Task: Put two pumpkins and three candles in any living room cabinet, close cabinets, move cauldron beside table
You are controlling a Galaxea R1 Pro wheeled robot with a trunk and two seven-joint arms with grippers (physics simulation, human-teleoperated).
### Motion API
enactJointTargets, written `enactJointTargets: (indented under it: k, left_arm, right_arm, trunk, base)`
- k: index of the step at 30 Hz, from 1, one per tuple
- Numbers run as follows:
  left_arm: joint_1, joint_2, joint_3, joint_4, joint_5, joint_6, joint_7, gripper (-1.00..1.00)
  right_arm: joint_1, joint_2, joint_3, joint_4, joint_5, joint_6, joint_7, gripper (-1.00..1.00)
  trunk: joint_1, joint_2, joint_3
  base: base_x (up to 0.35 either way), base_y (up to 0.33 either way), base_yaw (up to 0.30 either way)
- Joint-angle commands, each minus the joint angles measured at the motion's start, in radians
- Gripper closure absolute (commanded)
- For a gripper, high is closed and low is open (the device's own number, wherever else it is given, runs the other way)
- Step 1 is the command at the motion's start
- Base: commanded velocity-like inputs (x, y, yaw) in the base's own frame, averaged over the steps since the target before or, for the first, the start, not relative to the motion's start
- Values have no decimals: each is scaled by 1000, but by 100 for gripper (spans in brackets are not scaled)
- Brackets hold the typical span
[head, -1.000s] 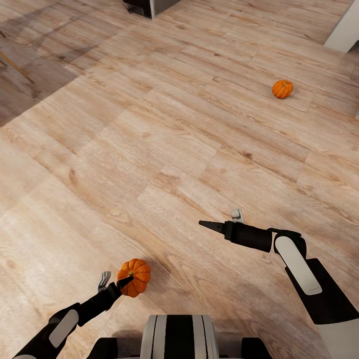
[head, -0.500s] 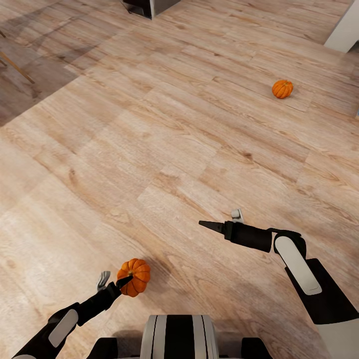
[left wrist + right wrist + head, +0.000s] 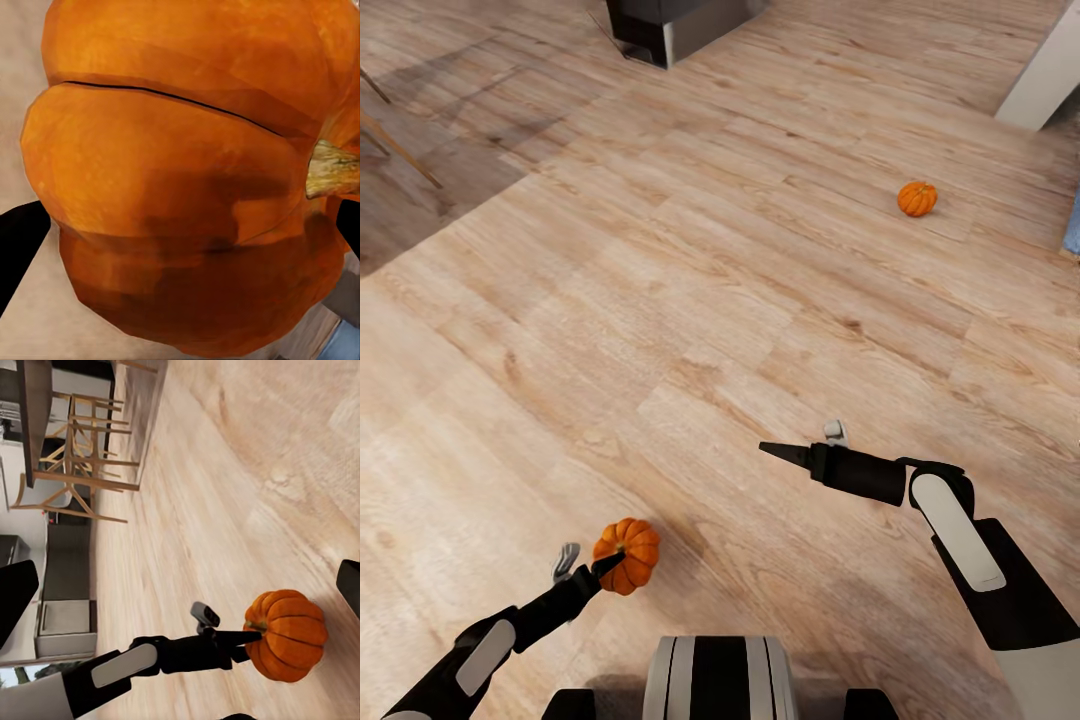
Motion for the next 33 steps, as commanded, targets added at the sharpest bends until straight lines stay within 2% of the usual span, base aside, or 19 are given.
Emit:
enactJointTargets:
  k: [1,3,6,8,10,11,15,19,20,27,33]
  left_arm:
    - [0,3,-4,-1,9,6,-6,100]
    - [0,15,-3,-1,9,7,-49,100]
    - [1,46,-3,-1,11,14,-166,100]
    - [2,78,-4,-1,19,20,-263,100]
    - [3,111,-4,-1,22,68,-383,100]
    - [4,119,-4,-1,21,101,-423,100]
    - [6,134,-2,-1,13,184,-528,100]
    - [6,137,-3,-2,15,208,-562,100]
    - [6,136,-5,-2,14,211,-565,100]
    - [6,136,-10,-1,17,212,-566,100]
    - [6,136,-10,-1,18,212,-566,100]
  right_arm:
    - [-1,-1,0,0,3,0,5,-100]
    - [-1,-1,-1,2,3,-3,8,-100]
    - [-1,-2,-3,26,3,-6,16,-100]
    - [-1,-3,-4,47,4,-8,21,-100]
    - [-1,-2,-7,76,6,-11,23,-100]
    - [-1,-2,-8,86,8,-15,23,-100]
    - [-1,-2,-8,101,7,-27,22,-100]
    - [-1,-2,-9,94,6,-34,18,-100]
    - [-1,-4,-10,87,6,-67,12,-100]
    - [-1,-4,-10,103,4,-81,23,-100]
    - [-1,-4,-10,104,3,-81,24,-100]
  trunk:
    - [-1,0,3]
    - [-1,1,11]
    - [-3,1,23]
    - [-4,2,31]
    - [-5,2,38]
    - [-5,2,42]
    - [-7,3,58]
    - [-9,4,73]
    - [-9,4,77]
    - [-12,6,105]
    - [-15,8,134]
  base:
    - [0,0,0]
    - [0,0,0]
    - [0,0,0]
    - [0,0,0]
    - [0,0,0]
    - [0,0,0]
    - [0,0,0]
    - [0,0,0]
    - [0,0,0]
    - [0,0,-5]
    - [0,0,-166]
